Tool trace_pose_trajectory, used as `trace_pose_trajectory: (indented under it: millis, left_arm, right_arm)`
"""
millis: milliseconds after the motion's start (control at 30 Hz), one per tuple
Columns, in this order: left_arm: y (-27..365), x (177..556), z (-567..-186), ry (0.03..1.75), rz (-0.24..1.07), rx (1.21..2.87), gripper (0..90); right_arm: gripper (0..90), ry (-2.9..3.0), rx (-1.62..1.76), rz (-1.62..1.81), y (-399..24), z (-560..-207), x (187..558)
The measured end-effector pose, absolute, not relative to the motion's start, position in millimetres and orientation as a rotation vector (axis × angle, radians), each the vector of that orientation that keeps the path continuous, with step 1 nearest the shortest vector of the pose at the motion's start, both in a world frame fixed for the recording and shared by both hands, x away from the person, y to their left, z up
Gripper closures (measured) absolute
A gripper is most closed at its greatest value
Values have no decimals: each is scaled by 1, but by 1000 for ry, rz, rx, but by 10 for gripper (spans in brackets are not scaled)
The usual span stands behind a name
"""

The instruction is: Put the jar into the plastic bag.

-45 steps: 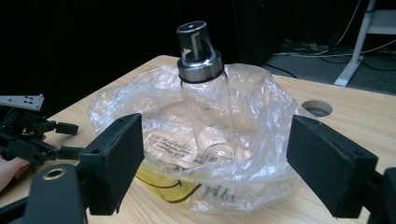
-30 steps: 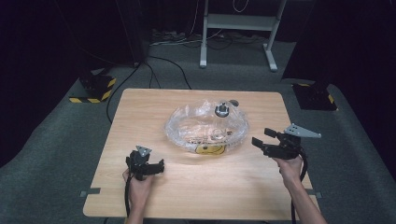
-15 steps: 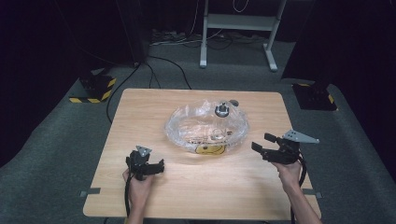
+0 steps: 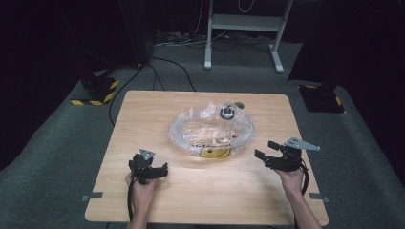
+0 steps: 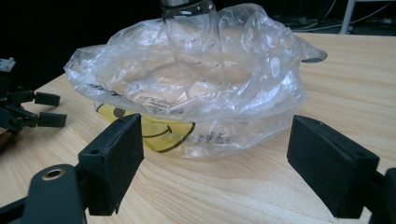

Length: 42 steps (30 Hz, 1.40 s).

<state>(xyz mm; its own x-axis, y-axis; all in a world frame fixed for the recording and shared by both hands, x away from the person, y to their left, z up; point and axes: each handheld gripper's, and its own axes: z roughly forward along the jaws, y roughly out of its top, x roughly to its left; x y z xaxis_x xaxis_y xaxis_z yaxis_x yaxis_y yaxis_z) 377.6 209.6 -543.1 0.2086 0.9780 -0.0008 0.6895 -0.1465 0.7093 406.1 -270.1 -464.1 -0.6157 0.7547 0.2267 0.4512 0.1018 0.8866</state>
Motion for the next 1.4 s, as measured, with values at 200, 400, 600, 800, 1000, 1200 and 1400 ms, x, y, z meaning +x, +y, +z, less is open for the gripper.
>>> trace_pose_trajectory:
  millis: [200, 400, 600, 800, 1000, 1200, 1400]
  left_arm:
    - [210, 378, -543, 1543, 641, 1906, 36]
    - [210, 378, -543, 1543, 641, 1906, 36]
    - [210, 378, -543, 1544, 641, 1906, 36]
    - [210, 378, -543, 1543, 642, 1905, 36]
    - [210, 378, -543, 1544, 641, 1906, 36]
    - [210, 378, -543, 1544, 641, 1906, 36]
    - [210, 378, -543, 1544, 641, 1906, 36]
  right_arm:
    - [187, 2116, 1204, 1476, -265, -472, 409]
    - [187, 2139, 1215, 1426, -260, -481, 412]
    - [187, 2165, 1219, 1357, -254, -489, 414]
    - [185, 2200, 1224, 1281, -248, -498, 417]
    - [184, 2218, 1240, 1230, -245, -505, 421]
    - [181, 2226, 1253, 1169, -243, -512, 424]
    - [179, 2228, 1265, 1134, -243, -518, 427]
